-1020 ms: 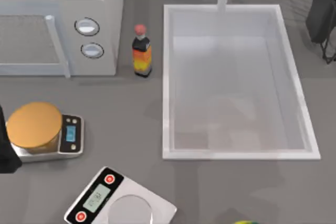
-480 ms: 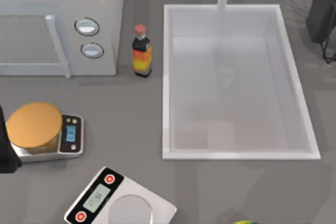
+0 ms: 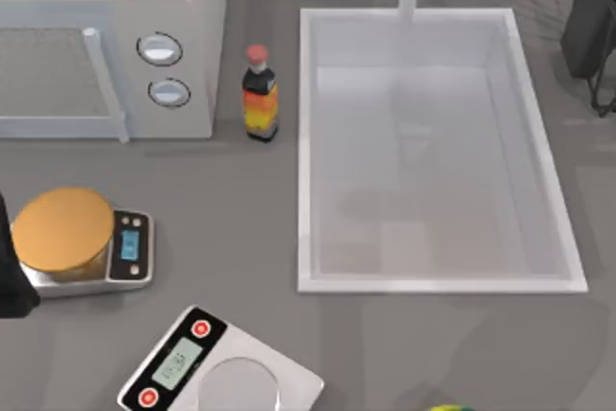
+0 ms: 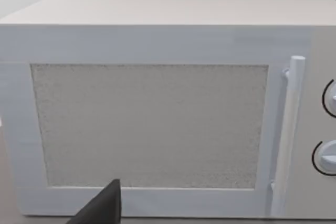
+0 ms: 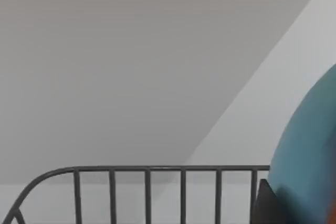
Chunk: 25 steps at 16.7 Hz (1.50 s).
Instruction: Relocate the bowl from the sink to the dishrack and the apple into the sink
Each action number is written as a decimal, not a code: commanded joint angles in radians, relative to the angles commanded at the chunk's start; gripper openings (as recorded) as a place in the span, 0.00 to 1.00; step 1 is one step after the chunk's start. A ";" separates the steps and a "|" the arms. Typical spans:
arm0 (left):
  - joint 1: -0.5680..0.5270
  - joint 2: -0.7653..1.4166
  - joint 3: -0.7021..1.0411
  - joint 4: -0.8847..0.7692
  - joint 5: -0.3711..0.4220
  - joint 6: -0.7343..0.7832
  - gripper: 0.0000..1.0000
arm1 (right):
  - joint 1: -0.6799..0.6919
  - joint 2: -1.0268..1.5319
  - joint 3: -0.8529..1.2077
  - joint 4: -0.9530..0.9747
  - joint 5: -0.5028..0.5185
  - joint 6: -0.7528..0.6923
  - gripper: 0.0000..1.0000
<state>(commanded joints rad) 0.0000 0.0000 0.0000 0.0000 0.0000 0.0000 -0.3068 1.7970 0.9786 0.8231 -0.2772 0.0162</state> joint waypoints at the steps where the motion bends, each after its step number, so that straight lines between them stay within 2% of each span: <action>1: 0.000 0.000 0.000 0.000 0.000 0.000 1.00 | 0.000 0.000 0.000 0.000 0.000 0.000 0.38; 9: 0.000 0.000 0.000 0.000 0.000 0.000 1.00 | 0.000 0.000 0.000 0.000 0.000 0.000 0.98; 20: 0.000 0.000 0.000 0.000 0.000 0.000 1.00 | 0.001 -0.009 -0.009 -0.008 0.003 0.000 1.00; 25: 0.000 0.000 0.000 0.000 0.000 0.000 1.00 | 0.047 -0.192 -0.145 -0.126 0.043 -0.002 1.00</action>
<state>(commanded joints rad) 0.0000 0.0000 0.0000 0.0000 0.0000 0.0000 -0.2602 1.6051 0.8331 0.6968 -0.2344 0.0140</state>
